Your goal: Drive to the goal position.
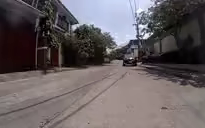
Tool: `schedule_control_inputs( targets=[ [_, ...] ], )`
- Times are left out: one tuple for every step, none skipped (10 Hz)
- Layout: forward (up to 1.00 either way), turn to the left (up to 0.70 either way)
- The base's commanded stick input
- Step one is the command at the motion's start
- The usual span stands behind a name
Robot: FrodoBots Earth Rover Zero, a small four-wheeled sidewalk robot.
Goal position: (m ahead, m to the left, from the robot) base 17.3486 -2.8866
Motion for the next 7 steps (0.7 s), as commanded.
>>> schedule_control_inputs(
  targets=[
    [1.00,0.00],
    [1.00,0.00],
    [1.00,0.00],
    [1.00,0.00],
    [1.00,0.00],
    [1.00,0.00],
    [1.00,0.00]
  ],
)
